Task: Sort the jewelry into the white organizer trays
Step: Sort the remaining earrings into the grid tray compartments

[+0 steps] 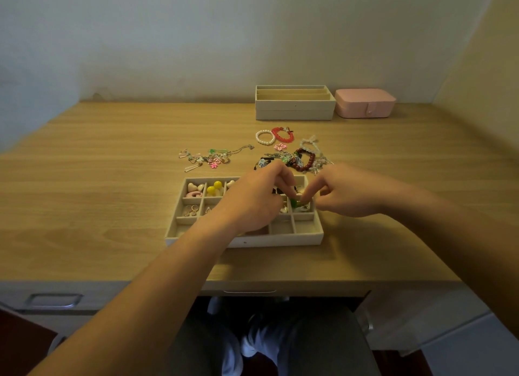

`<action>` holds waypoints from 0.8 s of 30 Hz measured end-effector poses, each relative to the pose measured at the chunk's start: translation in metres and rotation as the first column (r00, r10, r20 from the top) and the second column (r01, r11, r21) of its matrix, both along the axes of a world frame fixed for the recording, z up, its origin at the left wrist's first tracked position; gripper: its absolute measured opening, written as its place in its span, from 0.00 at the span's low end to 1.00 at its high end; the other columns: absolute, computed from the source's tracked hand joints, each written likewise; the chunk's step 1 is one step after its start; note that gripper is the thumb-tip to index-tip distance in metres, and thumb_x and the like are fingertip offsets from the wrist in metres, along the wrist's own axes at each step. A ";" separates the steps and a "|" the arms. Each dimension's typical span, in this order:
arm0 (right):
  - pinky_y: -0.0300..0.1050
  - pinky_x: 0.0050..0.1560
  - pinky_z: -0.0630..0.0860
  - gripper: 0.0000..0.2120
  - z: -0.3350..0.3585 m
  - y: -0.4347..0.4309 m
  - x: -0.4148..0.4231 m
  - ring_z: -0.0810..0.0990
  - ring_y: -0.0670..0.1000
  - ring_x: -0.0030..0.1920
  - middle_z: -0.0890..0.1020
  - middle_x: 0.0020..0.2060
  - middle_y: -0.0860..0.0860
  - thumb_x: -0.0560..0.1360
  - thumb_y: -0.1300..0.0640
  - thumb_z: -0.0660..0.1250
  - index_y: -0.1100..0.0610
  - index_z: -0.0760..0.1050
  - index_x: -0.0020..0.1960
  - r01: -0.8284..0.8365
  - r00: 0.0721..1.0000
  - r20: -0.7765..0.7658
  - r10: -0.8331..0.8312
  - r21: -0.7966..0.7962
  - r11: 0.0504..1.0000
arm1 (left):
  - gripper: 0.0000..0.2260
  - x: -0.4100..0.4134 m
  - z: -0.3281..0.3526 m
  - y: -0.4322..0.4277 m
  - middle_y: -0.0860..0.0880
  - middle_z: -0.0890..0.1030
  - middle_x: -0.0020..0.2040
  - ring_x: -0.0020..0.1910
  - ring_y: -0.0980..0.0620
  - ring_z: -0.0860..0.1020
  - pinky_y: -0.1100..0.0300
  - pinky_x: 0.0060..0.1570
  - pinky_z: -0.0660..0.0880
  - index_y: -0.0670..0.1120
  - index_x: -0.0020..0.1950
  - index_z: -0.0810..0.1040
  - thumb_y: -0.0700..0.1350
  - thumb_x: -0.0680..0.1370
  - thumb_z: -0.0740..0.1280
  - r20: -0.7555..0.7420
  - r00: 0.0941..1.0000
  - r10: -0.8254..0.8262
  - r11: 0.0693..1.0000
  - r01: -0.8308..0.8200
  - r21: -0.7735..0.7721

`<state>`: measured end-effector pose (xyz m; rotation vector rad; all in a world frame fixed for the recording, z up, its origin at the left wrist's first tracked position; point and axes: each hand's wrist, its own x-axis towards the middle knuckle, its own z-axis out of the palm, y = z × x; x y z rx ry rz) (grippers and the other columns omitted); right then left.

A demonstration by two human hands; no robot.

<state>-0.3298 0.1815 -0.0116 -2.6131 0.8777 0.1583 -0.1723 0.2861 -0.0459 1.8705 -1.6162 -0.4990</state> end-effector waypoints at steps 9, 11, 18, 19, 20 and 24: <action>0.30 0.36 0.69 0.14 0.001 0.000 0.000 0.75 0.34 0.36 0.77 0.38 0.39 0.79 0.59 0.64 0.44 0.83 0.56 -0.041 0.998 0.051 0.037 0.067 0.997 | 0.19 0.001 0.000 0.000 0.61 0.83 0.45 0.48 0.64 0.76 0.63 0.44 0.70 0.54 0.52 0.74 0.31 0.71 0.61 -0.066 0.997 0.038 0.999 -0.041 -0.035; 0.31 0.37 0.69 0.14 -0.001 -0.001 0.001 0.76 0.36 0.38 0.79 0.41 0.40 0.79 0.58 0.64 0.44 0.84 0.55 -0.045 0.998 0.044 0.042 0.061 0.997 | 0.19 0.001 0.000 -0.001 0.61 0.84 0.45 0.49 0.64 0.76 0.65 0.44 0.70 0.53 0.52 0.75 0.30 0.71 0.61 -0.072 0.997 0.034 0.999 -0.037 -0.031; 0.39 0.47 0.78 0.15 -0.002 0.000 0.000 0.79 0.41 0.48 0.82 0.51 0.44 0.79 0.58 0.64 0.44 0.84 0.58 -0.008 1.000 0.019 0.008 0.019 1.000 | 0.20 0.001 -0.001 -0.002 0.61 0.84 0.47 0.46 0.63 0.76 0.60 0.44 0.71 0.55 0.51 0.73 0.31 0.71 0.62 -0.028 0.999 0.030 0.999 -0.031 -0.022; 0.40 0.48 0.79 0.15 -0.001 0.000 0.001 0.79 0.42 0.48 0.82 0.52 0.44 0.79 0.57 0.64 0.43 0.83 0.59 -0.005 1.000 0.007 0.004 0.010 1.000 | 0.19 0.001 0.000 -0.002 0.61 0.84 0.47 0.48 0.62 0.76 0.58 0.47 0.73 0.55 0.51 0.73 0.31 0.71 0.62 -0.017 1.000 0.026 0.999 -0.027 -0.021; 0.41 0.49 0.79 0.15 -0.001 0.001 0.002 0.79 0.42 0.48 0.82 0.52 0.45 0.79 0.57 0.64 0.42 0.83 0.60 -0.002 1.000 -0.009 0.002 0.000 1.000 | 0.19 0.001 0.000 -0.002 0.61 0.84 0.47 0.49 0.60 0.77 0.57 0.49 0.74 0.55 0.52 0.73 0.31 0.71 0.62 -0.010 1.000 0.022 1.000 -0.022 -0.021; 0.46 0.54 0.81 0.16 0.000 0.005 0.003 0.79 0.45 0.52 0.82 0.56 0.47 0.80 0.56 0.65 0.43 0.81 0.63 0.001 0.999 -0.042 -0.002 -0.031 1.000 | 0.19 0.001 0.000 -0.001 0.61 0.84 0.47 0.48 0.59 0.77 0.56 0.49 0.74 0.54 0.53 0.74 0.31 0.71 0.62 -0.005 1.000 0.019 1.000 -0.019 -0.023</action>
